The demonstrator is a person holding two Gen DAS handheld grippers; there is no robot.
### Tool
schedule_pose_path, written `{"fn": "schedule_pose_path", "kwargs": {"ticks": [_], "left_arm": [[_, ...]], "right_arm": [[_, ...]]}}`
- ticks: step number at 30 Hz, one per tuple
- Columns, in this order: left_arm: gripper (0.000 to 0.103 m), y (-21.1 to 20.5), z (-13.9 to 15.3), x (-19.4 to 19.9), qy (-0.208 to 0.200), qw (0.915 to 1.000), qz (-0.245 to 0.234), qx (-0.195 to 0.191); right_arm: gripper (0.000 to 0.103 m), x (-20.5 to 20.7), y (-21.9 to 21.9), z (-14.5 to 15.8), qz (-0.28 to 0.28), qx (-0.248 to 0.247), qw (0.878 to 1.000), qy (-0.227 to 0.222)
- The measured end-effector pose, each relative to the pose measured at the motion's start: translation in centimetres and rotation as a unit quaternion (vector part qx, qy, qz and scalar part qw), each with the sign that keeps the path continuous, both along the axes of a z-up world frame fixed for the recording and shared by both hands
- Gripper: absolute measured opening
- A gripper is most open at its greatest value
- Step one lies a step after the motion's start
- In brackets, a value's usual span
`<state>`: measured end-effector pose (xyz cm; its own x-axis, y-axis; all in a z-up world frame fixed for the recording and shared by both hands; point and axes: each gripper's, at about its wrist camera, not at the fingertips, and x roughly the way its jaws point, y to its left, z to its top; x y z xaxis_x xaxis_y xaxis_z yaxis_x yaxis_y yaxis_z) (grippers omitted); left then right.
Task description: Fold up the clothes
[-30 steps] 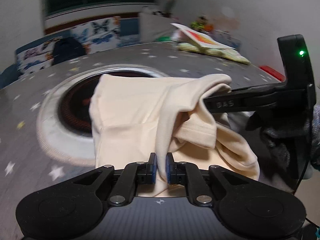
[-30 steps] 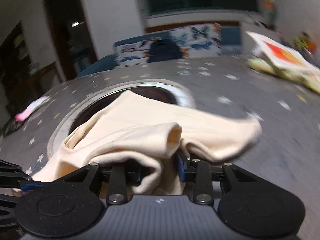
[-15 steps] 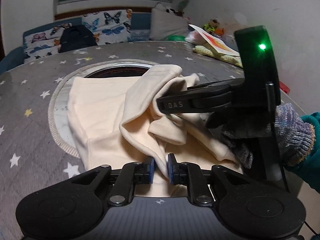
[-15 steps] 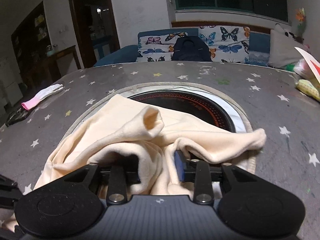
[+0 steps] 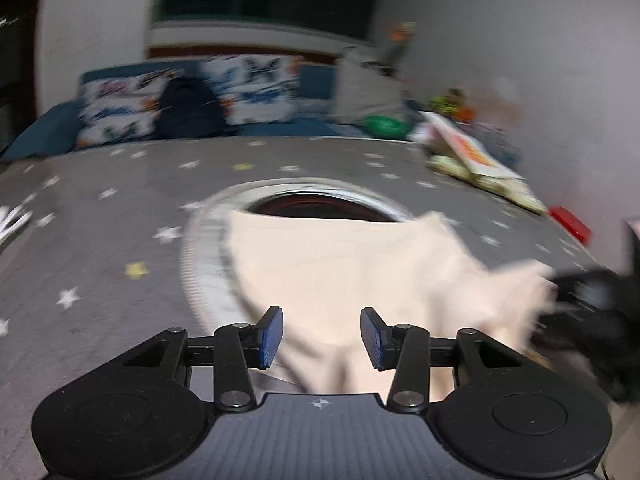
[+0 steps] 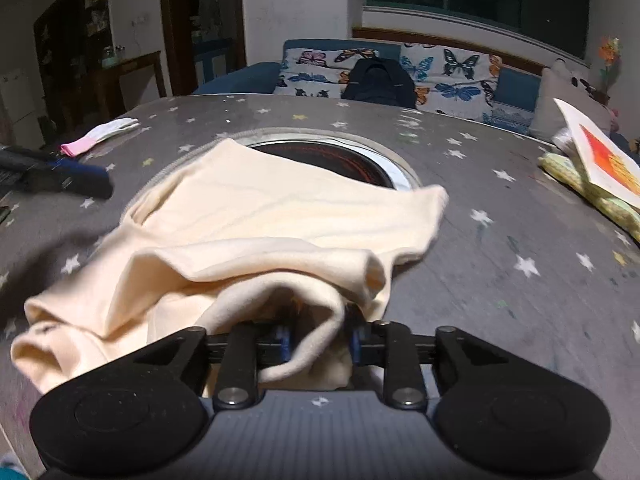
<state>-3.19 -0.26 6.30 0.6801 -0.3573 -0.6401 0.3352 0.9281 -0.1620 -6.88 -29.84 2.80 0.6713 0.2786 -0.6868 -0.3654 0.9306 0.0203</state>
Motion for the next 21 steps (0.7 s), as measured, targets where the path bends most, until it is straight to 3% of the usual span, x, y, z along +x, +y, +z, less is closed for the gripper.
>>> {"fn": "schedule_pose_path", "kwargs": {"ticks": [7,17,18,20,21], "left_arm": [[0.046,-0.7,-2.0,5.7,0.0,0.9957,0.061,0.069],[0.044,-2.6,-4.2,10.8,0.008,0.9933,0.056,0.101],[0.043,-2.8,-4.2,11.1,0.004,0.9928,0.055,0.106],[0.031,-3.2,-4.3,11.6,-0.003,0.9917,0.055,0.117],[0.021,-3.4,-4.3,11.9,-0.006,0.991,0.054,0.122]], "right_arm": [[0.031,-0.5,-0.3,-0.5,-0.016,0.009,1.0,-0.004],[0.039,0.4,-0.1,-0.9,-0.02,0.013,1.0,-0.016],[0.039,0.4,-0.1,-1.0,-0.019,0.012,1.0,-0.016],[0.041,0.7,0.0,-0.9,-0.019,0.01,1.0,-0.017],[0.042,0.8,0.0,-0.9,-0.019,0.01,1.0,-0.018]]}}
